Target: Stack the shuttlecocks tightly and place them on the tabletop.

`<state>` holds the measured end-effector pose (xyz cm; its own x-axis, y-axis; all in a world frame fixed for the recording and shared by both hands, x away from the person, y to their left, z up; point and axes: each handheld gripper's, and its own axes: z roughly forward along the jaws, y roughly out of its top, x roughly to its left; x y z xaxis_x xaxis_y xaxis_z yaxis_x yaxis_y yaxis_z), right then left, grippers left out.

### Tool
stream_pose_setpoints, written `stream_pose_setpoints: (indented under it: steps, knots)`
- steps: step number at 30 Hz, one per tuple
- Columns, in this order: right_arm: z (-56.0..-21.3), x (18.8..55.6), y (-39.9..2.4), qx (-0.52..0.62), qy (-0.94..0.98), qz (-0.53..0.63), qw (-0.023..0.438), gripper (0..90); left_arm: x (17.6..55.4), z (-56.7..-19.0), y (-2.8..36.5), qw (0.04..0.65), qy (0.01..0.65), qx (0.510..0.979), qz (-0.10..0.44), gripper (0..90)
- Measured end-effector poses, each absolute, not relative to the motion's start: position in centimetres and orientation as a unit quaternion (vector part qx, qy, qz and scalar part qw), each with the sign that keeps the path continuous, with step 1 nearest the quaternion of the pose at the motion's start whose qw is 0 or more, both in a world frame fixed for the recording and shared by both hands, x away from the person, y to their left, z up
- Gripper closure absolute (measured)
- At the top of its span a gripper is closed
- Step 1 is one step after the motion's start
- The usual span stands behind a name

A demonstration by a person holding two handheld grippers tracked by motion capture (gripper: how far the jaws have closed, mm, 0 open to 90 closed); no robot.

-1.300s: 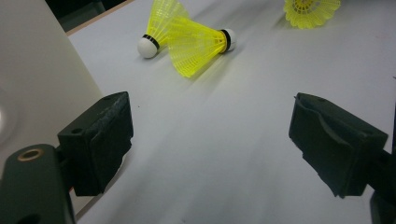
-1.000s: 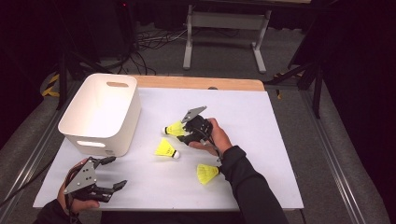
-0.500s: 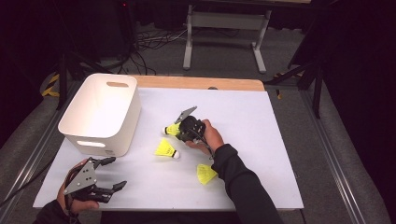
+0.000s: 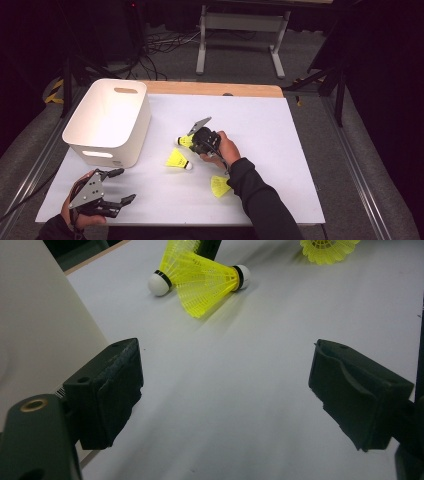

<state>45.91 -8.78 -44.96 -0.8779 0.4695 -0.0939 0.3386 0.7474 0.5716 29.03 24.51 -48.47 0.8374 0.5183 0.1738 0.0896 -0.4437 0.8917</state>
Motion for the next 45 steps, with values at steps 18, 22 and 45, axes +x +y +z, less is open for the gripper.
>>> stream_pose_setpoints:
  steps: [18,22,45]
  knots:
    - [-44.8,45.5,-9.2,0.221,0.926,0.278,0.129,65.2,29.8,-47.2,22.3,0.512,0.163,0.817,0.208,16.0]
    - [-43.9,44.8,-10.2,0.230,0.915,0.300,0.140,54.1,30.4,-46.6,20.6,0.512,0.150,0.821,0.206,16.3]
    - [-40.8,36.8,-22.8,0.282,0.847,0.386,0.233,39.3,42.7,-42.6,4.8,0.356,0.233,0.881,0.209,25.2]
